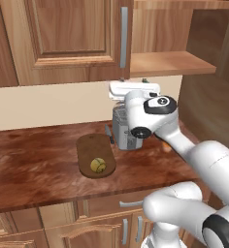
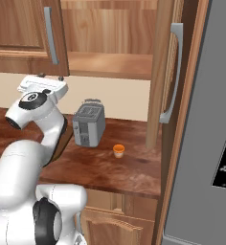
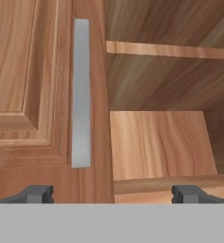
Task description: Pick the bread, place it on the cutting board, pick the jam, place it on the counter, and close the cabinet.
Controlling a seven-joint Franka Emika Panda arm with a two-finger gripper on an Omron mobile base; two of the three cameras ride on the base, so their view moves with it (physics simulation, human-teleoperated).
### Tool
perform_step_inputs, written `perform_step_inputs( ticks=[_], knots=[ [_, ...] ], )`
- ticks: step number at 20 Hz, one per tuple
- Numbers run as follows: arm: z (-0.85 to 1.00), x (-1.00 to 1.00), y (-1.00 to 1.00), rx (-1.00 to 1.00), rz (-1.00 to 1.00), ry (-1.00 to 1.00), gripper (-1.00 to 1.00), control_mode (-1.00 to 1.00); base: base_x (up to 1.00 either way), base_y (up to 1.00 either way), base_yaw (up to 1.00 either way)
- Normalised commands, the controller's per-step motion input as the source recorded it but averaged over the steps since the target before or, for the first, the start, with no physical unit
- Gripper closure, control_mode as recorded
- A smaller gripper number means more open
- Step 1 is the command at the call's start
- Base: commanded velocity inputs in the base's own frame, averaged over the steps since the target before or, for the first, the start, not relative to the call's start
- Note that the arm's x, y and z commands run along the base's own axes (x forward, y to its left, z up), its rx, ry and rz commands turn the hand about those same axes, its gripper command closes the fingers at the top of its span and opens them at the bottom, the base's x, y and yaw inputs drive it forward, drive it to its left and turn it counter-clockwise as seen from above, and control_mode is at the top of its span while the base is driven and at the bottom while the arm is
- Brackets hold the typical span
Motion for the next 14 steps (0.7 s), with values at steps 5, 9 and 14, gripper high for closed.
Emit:
perform_step_inputs(
  ticks=[5,9,14],
  knots=[
    [0.06,-0.42,-0.11,0.0,0.0,-0.01,-1.0,-1.0,0.0,0.0,0.0],
    [0.1,-0.41,-0.17,0.0,0.0,0.0,-1.0,-1.0,0.0,0.0,0.0],
    [0.07,-0.41,-0.22,0.0,0.0,0.0,-1.0,-1.0,0.0,0.0,0.0]
  ],
)
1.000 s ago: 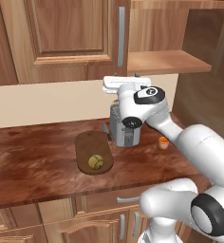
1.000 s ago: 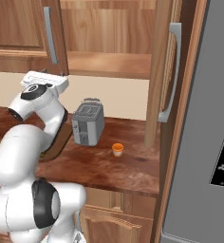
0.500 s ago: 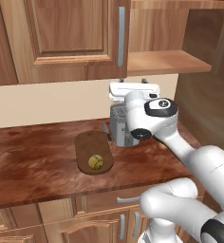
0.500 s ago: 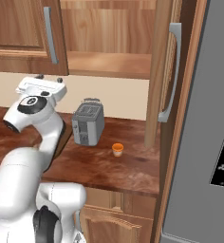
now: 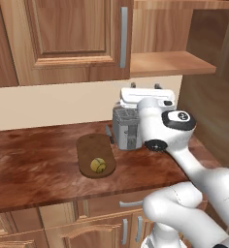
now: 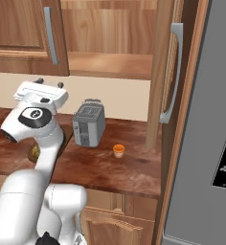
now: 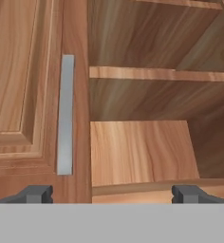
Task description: Pick the bread, place it on the cutting board, pick the jam, place it on the counter, and close the cabinet.
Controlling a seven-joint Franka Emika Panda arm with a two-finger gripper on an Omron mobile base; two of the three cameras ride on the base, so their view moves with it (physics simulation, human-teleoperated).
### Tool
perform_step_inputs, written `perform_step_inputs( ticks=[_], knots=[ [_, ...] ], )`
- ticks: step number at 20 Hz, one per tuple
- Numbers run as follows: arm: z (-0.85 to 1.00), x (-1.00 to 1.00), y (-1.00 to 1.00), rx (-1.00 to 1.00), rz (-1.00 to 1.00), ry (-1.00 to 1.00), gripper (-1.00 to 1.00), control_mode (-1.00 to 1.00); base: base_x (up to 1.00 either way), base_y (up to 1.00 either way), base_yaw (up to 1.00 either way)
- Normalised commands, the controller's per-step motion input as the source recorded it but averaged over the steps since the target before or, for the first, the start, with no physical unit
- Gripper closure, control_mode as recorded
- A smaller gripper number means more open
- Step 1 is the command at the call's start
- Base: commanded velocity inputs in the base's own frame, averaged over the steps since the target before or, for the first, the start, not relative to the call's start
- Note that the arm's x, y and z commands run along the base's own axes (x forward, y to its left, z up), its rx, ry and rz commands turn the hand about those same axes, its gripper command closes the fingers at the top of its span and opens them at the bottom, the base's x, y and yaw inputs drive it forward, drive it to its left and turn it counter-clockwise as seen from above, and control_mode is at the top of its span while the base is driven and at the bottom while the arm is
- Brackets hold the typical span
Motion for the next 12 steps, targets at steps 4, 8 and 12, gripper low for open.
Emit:
perform_step_inputs(
  ticks=[4,8,12],
  knots=[
    [0.12,-0.47,-0.2,0.0,0.0,0.0,-1.0,-1.0,0.0,0.0,0.0],
    [0.26,-0.51,-0.21,0.0,0.0,0.0,-1.0,-1.0,0.0,0.0,0.0],
    [0.27,-0.53,-0.2,0.0,0.0,0.01,-1.0,-1.0,0.0,0.0,0.0]
  ],
)
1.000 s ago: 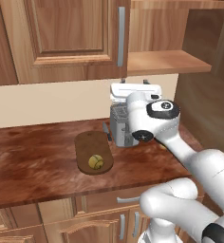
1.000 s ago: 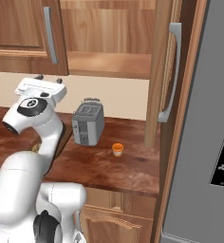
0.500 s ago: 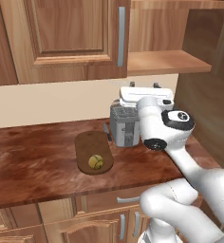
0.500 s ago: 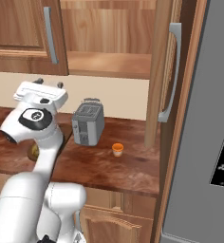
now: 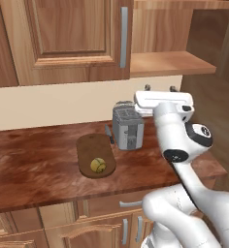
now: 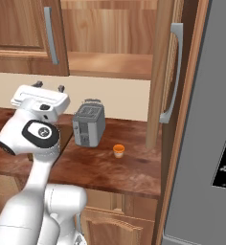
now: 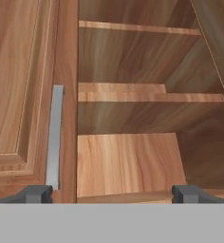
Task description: Pick the bread, place it on the cutting board, pick the jam, place it on the counter, and close the cabinet.
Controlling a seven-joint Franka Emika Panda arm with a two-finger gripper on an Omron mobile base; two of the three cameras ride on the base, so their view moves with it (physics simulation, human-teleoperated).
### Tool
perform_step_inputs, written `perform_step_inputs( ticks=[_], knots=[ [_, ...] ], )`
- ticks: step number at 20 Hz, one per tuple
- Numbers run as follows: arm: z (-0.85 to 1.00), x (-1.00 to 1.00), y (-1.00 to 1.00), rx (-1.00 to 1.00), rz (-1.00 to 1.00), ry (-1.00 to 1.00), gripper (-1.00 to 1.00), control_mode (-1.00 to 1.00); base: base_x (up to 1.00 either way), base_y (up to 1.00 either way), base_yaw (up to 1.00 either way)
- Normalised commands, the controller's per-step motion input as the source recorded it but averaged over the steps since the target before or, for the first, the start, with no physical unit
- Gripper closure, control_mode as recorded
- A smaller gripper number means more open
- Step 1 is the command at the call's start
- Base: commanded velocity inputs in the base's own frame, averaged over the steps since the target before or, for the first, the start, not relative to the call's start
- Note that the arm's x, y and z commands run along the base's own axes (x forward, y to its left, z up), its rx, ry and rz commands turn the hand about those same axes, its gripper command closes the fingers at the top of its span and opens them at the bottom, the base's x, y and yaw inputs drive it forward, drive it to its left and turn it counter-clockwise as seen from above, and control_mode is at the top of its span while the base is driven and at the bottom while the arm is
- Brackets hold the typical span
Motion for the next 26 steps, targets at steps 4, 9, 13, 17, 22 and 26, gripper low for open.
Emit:
perform_step_inputs(
  ticks=[4,9,13,17,22,26],
  knots=[
    [0.24,-0.53,-0.2,0.0,0.0,0.01,-1.0,-1.0,0.0,0.0,0.0],
    [0.24,-0.57,-0.14,0.0,0.0,0.04,-1.0,-1.0,0.0,0.0,0.0],
    [0.25,-0.66,-0.05,0.0,0.0,0.09,-1.0,-1.0,0.0,0.0,0.0],
    [0.27,-0.64,0.0,0.0,0.0,0.11,-1.0,-1.0,0.0,0.0,0.0],
    [0.21,-0.64,-0.03,0.0,0.0,0.1,-1.0,-1.0,0.0,0.0,0.0],
    [0.15,-0.67,-0.13,0.0,0.0,0.09,-1.0,-1.0,0.0,0.0,0.0]
  ],
)
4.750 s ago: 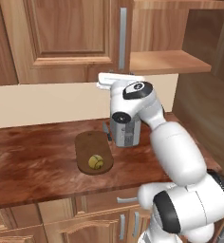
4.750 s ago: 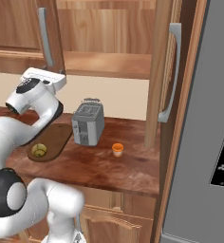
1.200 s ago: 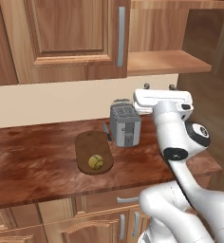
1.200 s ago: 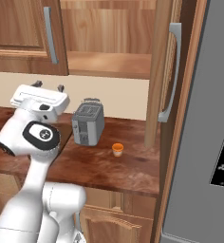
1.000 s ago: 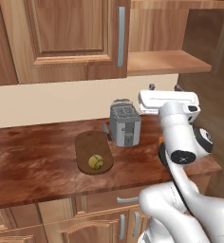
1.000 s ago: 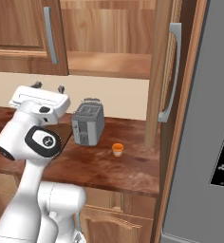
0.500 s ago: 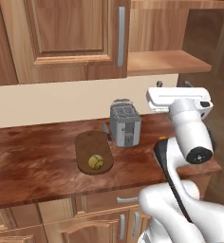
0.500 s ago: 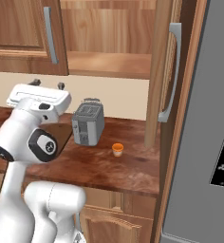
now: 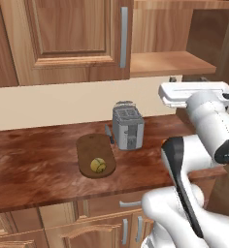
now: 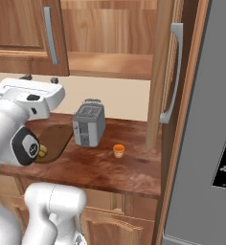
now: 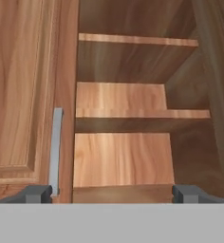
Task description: Pick the bread, place it on the cutting board, pick the jam, place it on the counter, and close the cabinet.
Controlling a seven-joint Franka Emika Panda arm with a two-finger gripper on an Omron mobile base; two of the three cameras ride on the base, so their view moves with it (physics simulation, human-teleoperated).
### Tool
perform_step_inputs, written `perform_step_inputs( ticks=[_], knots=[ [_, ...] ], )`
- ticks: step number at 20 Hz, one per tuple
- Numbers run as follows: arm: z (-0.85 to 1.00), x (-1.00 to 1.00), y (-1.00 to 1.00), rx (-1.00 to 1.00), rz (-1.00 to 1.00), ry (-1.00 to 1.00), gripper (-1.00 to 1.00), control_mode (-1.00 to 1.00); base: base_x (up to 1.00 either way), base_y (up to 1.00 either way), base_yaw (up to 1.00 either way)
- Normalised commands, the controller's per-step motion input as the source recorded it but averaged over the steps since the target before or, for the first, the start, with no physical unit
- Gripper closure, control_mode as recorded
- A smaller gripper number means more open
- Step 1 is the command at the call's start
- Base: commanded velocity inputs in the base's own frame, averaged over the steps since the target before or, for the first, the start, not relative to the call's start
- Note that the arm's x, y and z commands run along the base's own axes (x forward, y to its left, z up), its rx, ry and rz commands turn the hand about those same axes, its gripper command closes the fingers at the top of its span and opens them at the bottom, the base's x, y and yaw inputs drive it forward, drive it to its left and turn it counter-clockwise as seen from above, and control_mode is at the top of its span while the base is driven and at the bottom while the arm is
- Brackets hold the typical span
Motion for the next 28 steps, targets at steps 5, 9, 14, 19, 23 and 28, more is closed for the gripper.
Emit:
perform_step_inputs(
  ticks=[5,9,14,19,23,28],
  knots=[
    [0.14,-0.74,-0.23,0.0,0.0,0.09,-1.0,-1.0,0.0,0.0,0.0],
    [0.07,-0.71,-0.24,0.0,0.0,0.07,-1.0,-1.0,0.0,0.0,0.0],
    [0.0,-0.51,-0.26,0.0,0.01,0.03,-1.0,-1.0,0.0,0.0,0.0],
    [0.0,-0.31,-0.35,0.0,0.07,0.0,-1.0,-1.0,0.0,0.0,0.0],
    [0.0,-0.25,-0.3,0.0,0.09,0.0,-1.0,-1.0,0.0,0.0,0.0],
    [-0.01,-0.25,-0.19,0.0,0.06,0.0,-1.0,-1.0,0.0,0.0,0.0]
  ],
)
